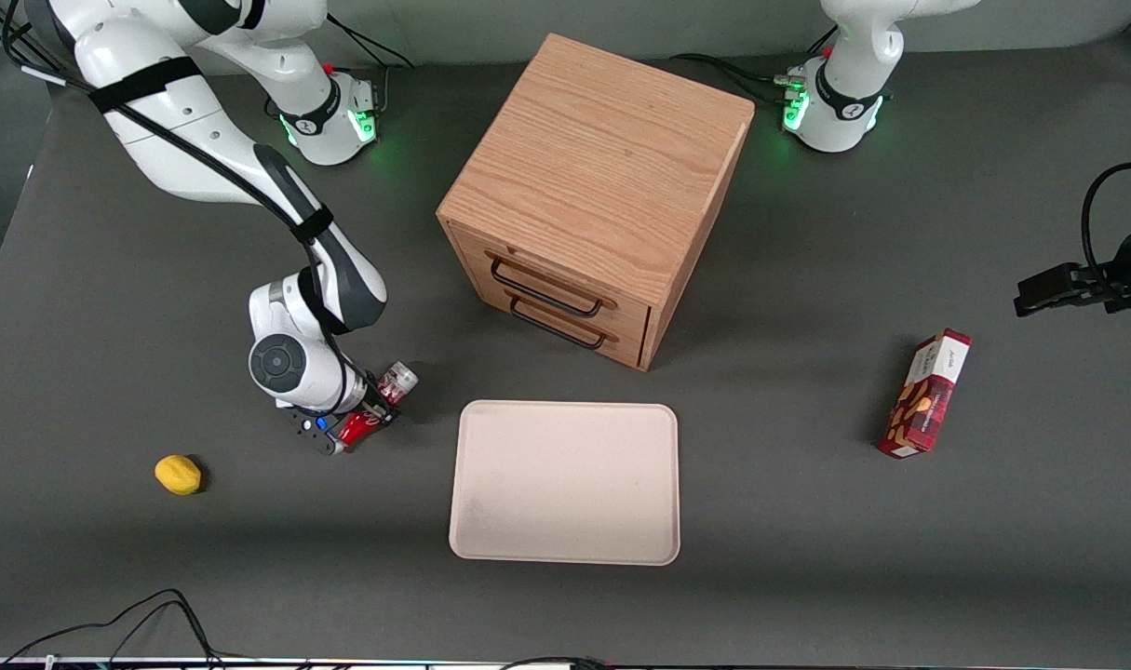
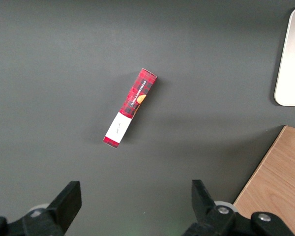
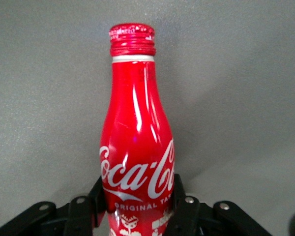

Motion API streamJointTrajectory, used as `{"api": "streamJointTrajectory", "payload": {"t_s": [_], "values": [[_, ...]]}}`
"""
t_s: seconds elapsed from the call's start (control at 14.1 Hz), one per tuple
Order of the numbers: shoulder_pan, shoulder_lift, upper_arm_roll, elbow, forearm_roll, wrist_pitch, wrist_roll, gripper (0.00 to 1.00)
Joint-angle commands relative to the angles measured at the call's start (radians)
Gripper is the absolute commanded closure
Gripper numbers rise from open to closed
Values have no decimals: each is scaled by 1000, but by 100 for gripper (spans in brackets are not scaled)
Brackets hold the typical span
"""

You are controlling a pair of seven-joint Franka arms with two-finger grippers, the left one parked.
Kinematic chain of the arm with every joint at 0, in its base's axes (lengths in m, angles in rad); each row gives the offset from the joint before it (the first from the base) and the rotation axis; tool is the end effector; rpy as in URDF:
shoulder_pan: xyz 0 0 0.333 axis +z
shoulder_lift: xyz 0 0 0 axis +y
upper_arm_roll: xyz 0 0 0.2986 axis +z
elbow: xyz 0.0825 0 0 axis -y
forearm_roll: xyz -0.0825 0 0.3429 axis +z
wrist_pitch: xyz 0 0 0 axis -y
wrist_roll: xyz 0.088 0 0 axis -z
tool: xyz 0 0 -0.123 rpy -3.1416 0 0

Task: Place coke bottle on tray
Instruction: 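Lift the bottle with the right gripper and carry it toward the tray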

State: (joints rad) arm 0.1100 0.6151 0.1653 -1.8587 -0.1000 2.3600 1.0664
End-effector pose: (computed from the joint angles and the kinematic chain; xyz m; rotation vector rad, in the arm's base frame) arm 0.5707 0.1552 0.1833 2.8869 -1.1217 -0.1540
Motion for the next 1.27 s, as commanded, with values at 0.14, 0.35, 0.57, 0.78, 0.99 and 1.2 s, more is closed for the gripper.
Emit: {"api": "streamJointTrajectory", "payload": {"t_s": [0.14,0.35,0.57,0.78,0.99,1.2], "values": [[0,-95,16,16,-30,-59,-12,100],[-7,-187,14,113,-29,-271,-156,100],[-4,-245,16,267,-18,-492,-278,100],[-1,-218,63,543,3,-752,-370,100],[-1,-163,155,682,6,-828,-405,100],[2,-34,255,771,5,-762,-411,100]]}}
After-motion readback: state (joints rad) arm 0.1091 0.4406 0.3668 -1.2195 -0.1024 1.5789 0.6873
